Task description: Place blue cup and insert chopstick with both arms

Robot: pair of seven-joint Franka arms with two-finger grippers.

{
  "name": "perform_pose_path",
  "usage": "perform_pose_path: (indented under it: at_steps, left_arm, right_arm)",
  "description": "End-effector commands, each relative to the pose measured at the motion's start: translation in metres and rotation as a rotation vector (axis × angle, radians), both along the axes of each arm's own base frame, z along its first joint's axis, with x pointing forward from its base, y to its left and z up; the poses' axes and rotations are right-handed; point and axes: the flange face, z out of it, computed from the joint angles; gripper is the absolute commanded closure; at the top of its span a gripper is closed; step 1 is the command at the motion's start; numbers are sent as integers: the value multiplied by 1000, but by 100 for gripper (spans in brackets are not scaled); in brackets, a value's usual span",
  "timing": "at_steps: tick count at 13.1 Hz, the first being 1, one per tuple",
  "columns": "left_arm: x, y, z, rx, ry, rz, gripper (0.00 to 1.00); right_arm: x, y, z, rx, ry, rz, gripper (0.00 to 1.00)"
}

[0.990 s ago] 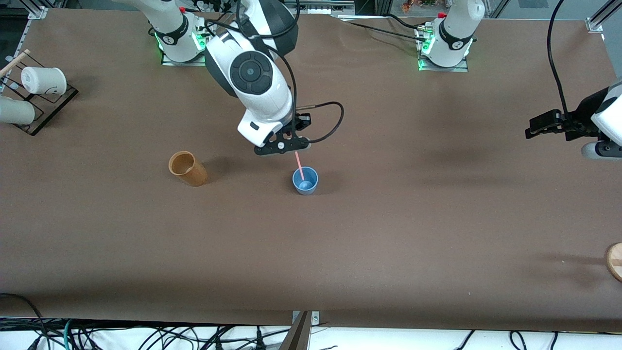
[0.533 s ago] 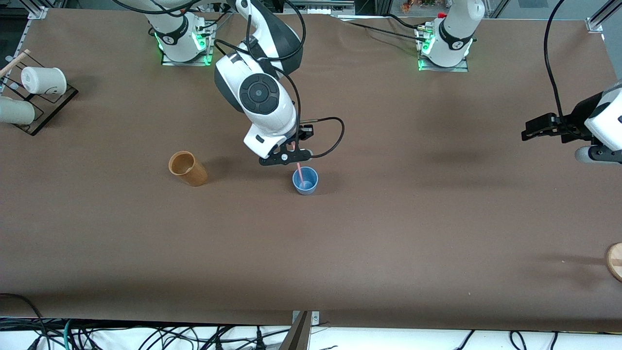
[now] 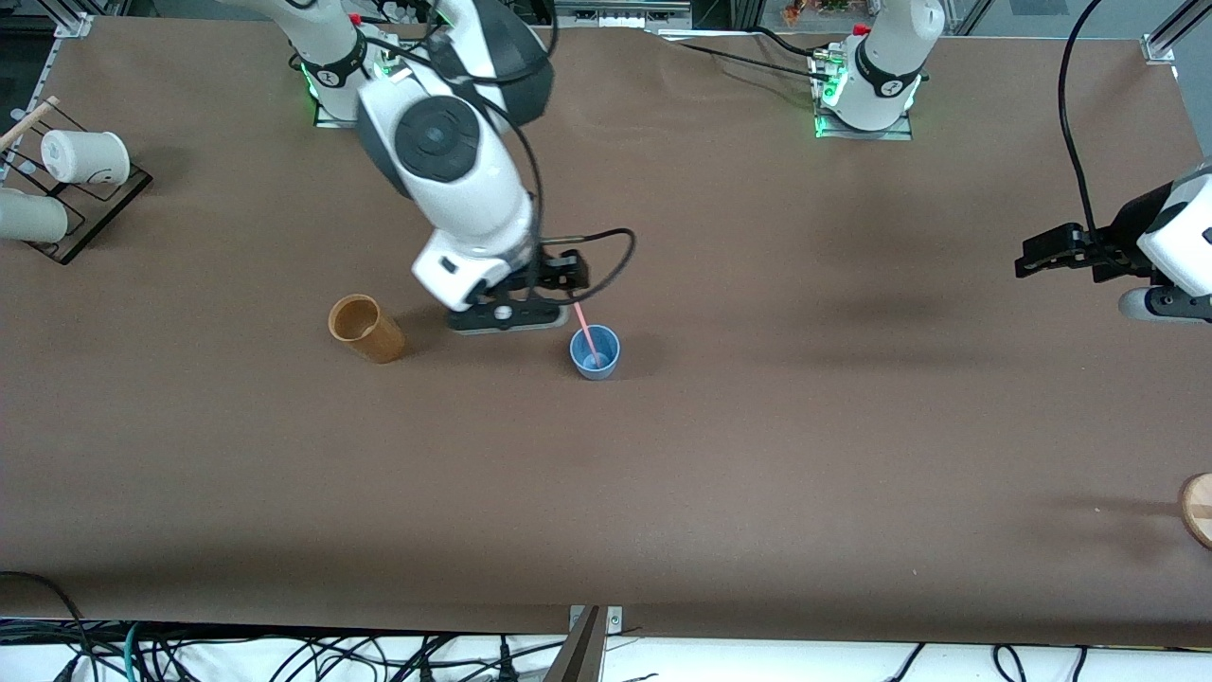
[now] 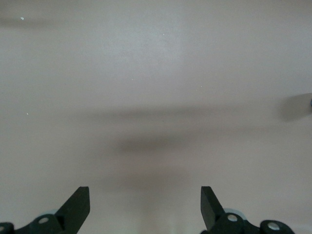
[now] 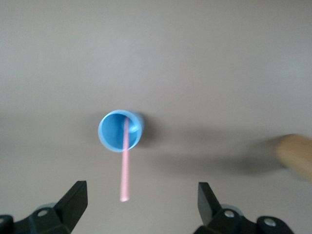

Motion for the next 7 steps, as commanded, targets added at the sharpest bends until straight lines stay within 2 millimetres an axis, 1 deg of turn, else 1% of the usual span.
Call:
perform_pose_path:
  at_steps: [1, 2, 3, 4, 5, 6, 7]
  left_arm:
    - [4, -3, 5, -7, -9, 1, 0]
    - [4, -3, 5, -7, -9, 1, 0]
    - [4, -2, 5, -5, -10, 2, 0]
    - [4, -2, 5, -5, -10, 2, 0]
    - [4, -2, 5, -5, -10, 2, 0]
    - [4, -2, 4, -7, -7, 2, 0]
    - [5, -3, 5, -7, -8, 4, 0]
  right_arm:
    - [9, -60, 28, -73, 22, -57, 0]
    - [8, -85, 33, -110, 71, -94, 0]
    - [13, -110, 41, -129, 85, -125, 0]
    - [20, -138, 56, -124, 64, -128, 0]
    - [27, -166, 64, -120, 54, -109, 0]
    - [26, -191, 68, -126, 72, -50, 0]
    - [23, -222, 60, -119, 118, -2, 0]
